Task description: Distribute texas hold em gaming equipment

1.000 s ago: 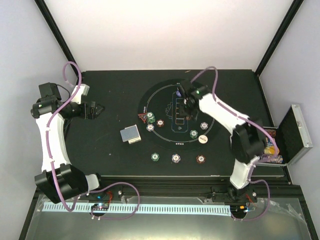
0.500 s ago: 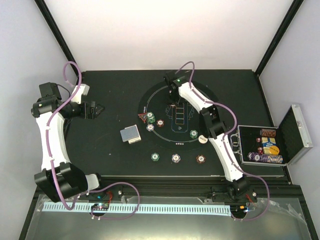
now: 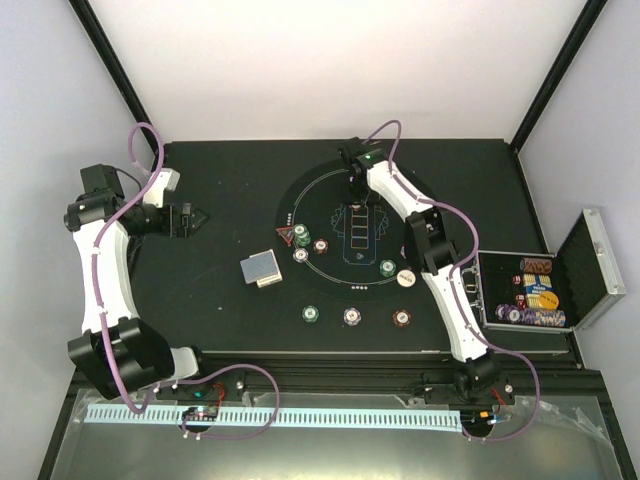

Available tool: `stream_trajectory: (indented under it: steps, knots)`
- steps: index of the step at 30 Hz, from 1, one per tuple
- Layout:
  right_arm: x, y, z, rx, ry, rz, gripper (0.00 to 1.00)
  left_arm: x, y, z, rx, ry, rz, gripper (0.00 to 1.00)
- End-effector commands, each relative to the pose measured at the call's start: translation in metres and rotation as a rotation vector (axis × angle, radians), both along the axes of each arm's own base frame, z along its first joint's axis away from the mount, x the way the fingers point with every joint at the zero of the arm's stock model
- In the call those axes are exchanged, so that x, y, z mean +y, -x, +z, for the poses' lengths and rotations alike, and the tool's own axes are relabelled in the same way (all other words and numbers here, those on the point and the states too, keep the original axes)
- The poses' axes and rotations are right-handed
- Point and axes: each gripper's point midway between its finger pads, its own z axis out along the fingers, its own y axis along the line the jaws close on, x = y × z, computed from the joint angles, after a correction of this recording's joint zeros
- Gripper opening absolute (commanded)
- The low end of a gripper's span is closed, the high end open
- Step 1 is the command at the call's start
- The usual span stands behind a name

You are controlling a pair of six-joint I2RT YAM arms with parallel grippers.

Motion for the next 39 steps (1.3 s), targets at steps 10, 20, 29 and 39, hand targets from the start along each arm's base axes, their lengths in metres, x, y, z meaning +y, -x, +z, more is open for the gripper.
stream_trajectory:
  steps: [10, 20, 29, 39]
  knots:
    - [0.007, -0.012, 0.069, -0.128, -0.061, 0.014, 0.60, 0.000, 0.005, 0.001, -0.004, -0.002, -0.008, 0.99]
    - [-0.006, 0.057, 0.143, -0.195, -0.005, 0.068, 0.62, -0.002, 0.011, 0.009, -0.026, -0.022, -0.007, 0.99]
    - [-0.034, 0.228, 0.110, -0.153, -0.017, 0.100, 0.73, -0.007, 0.015, 0.011, -0.033, 0.002, -0.014, 0.99]
    - [-0.088, 0.338, 0.031, -0.003, -0.063, 0.020, 0.78, -0.009, 0.015, 0.018, -0.050, 0.009, -0.015, 0.99]
